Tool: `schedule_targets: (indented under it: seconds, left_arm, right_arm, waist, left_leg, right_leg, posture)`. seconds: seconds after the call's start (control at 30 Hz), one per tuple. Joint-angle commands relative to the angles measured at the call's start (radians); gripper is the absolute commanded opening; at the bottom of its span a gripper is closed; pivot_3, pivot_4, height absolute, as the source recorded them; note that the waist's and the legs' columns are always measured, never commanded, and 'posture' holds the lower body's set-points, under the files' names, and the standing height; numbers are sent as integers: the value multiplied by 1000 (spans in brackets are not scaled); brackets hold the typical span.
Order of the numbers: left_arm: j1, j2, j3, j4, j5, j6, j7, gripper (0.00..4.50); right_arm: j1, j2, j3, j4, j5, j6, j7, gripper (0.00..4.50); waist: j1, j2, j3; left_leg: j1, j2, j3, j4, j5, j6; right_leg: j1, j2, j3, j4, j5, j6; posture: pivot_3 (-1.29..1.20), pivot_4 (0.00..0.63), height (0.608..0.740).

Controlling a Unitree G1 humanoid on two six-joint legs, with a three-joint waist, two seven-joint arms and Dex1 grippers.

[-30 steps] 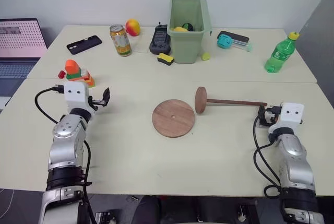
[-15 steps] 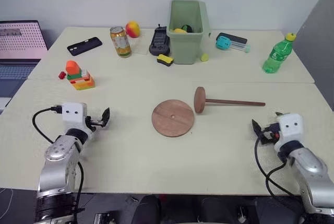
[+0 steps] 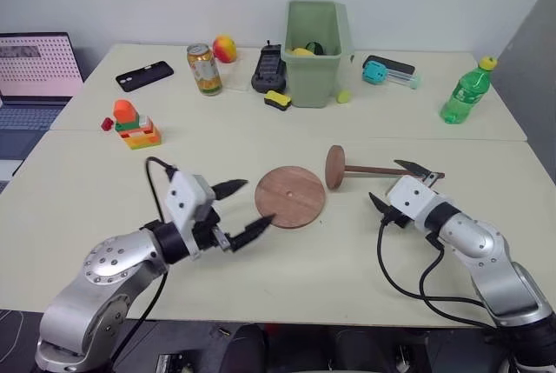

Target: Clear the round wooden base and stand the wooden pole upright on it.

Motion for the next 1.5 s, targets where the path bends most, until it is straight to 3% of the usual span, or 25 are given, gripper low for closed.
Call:
schedule_targets:
  seconds: [0.03, 0.2, 0.3, 0.47, 0.63, 0.77, 1.03, 1.33, 1.5]
  left_arm:
    - [-95, 51, -10, -16, -79, 21, -89, 4500]
    - [-193, 95, -21, 50, -119, 22, -195, 4500]
    - [-227, 92, -35, 79, -102, -4, -219, 4500]
    - [-236, 78, -47, 62, -79, -16, -198, 4500]
    - [-218, 47, -59, 10, -68, -5, -124, 4500]
    - [-158, 33, -48, -36, -82, 10, -67, 4500]
    - [-135, 15, -66, -74, -87, 17, -12, 4500]
    - [-131, 5, -70, -85, -94, 17, 24, 4500]
    - [-139, -2, -83, -75, -92, 14, 28, 4500]
  right_arm:
    - [-123, -107, -56, 2, 179, 86, 268, 4430]
    - [-495, -257, 9, 249, 334, 206, 681, 4430]
    - [-732, -234, 144, 501, 285, 192, 883, 4430]
    - [-912, -150, 320, 848, 142, 4, 1063, 4430]
    - [-1034, -18, 392, 1128, 27, -185, 1023, 4430]
    - [-1096, 63, 407, 1261, -28, -226, 1001, 4430]
    - [-1146, 150, 396, 1404, -98, -258, 989, 4430]
    - [-1187, 172, 395, 1481, -176, -314, 958, 4430]
    - [-1193, 194, 386, 1503, -189, -303, 958, 3500]
  waist:
    - [0, 0, 1]
    - [-4, 3, 4]
    - [-9, 3, 4]
    - [-12, 3, 4]
    - [-13, 3, 5]
    - [-14, 3, 5]
    - [-5, 3, 5]
    - [-6, 4, 5]
    - [-6, 4, 5]
  left_leg:
    - [1, 0, -1, 0, 0, 0]
    - [4, -2, 0, 5, -1, 3]
    - [5, -1, 1, 5, -2, 4]
    - [3, 0, -2, 4, -3, 5]
    - [-3, 1, -2, 6, -3, 5]
    - [-2, 0, -5, 6, -3, 4]
    - [-2, 0, -8, 6, -3, 4]
    - [-2, 0, -8, 6, -3, 4]
    - [-2, 0, -8, 6, -3, 4]
  right_leg:
    - [2, 0, 0, 0, 0, 0]
    - [7, 1, -3, -1, 0, 0]
    - [7, 2, -3, -2, 0, 0]
    - [6, 2, -3, -5, 0, -1]
    - [2, -3, -2, -5, 0, -1]
    - [2, -4, -2, -5, 0, -1]
    - [3, -4, -3, -4, 0, -1]
    - [3, -4, -3, -4, 0, -1]
    - [3, -4, -3, -3, 0, -1]
  posture:
    - [0, 150, 740]
    - [0, 150, 740]
    - [0, 150, 740]
    - [0, 150, 740]
    - [0, 150, 740]
    - [0, 150, 740]
    - [0, 150, 740]
    - [0, 150, 740]
    - [0, 150, 740]
